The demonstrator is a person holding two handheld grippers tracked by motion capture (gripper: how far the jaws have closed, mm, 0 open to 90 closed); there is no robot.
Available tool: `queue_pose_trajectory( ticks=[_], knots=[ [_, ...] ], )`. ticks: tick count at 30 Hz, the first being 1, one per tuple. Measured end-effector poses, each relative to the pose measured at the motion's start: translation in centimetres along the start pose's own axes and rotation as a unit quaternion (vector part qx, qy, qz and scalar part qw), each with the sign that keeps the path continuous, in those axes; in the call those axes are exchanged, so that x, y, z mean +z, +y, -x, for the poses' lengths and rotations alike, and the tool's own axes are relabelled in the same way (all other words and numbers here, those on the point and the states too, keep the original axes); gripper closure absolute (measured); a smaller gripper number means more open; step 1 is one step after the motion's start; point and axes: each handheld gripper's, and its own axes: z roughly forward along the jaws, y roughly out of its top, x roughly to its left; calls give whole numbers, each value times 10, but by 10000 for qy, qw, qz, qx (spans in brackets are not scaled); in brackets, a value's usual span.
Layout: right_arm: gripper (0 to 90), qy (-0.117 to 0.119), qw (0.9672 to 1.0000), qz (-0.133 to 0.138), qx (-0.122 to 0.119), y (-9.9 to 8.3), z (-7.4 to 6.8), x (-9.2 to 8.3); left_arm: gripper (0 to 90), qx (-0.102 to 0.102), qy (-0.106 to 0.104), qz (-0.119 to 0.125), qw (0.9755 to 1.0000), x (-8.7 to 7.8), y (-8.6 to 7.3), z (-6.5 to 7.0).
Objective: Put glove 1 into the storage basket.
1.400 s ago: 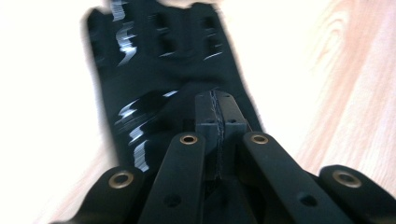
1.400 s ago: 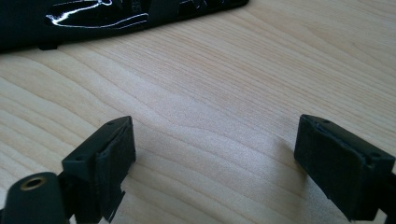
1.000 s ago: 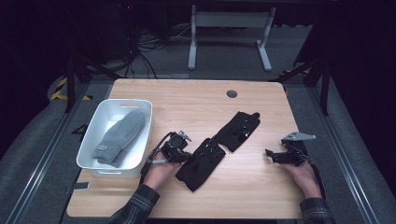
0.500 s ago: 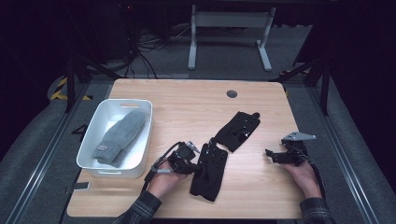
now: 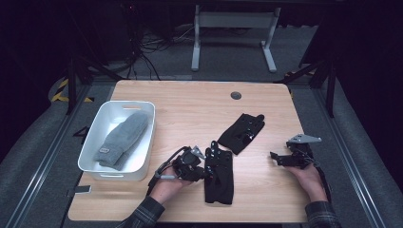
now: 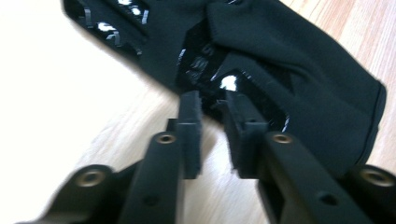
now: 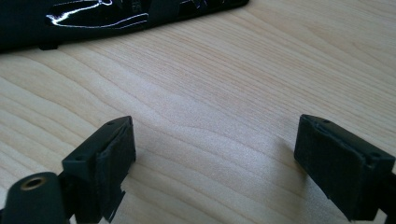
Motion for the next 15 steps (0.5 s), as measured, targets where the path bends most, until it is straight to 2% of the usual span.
queue_pose_trajectory(
  ticks=[3, 7, 11, 15],
  knots=[
    [130, 0, 10000, 0, 0, 0, 0, 0, 564, 147, 187, 130, 9996, -3, -10, -4],
    [130, -1, 10000, 1, 3, 0, 0, 0, 450, 363, 544, 43, 9979, -4, -22, -9],
    [129, -7, 10000, 0, 10, 0, 0, 0, 369, 187, 617, 270, 9976, -5, -31, -12],
    [128, -32, 10000, 0, 25, 0, -1, 0, 237, 190, 688, 436, 9965, -6, -41, -17]
  ],
)
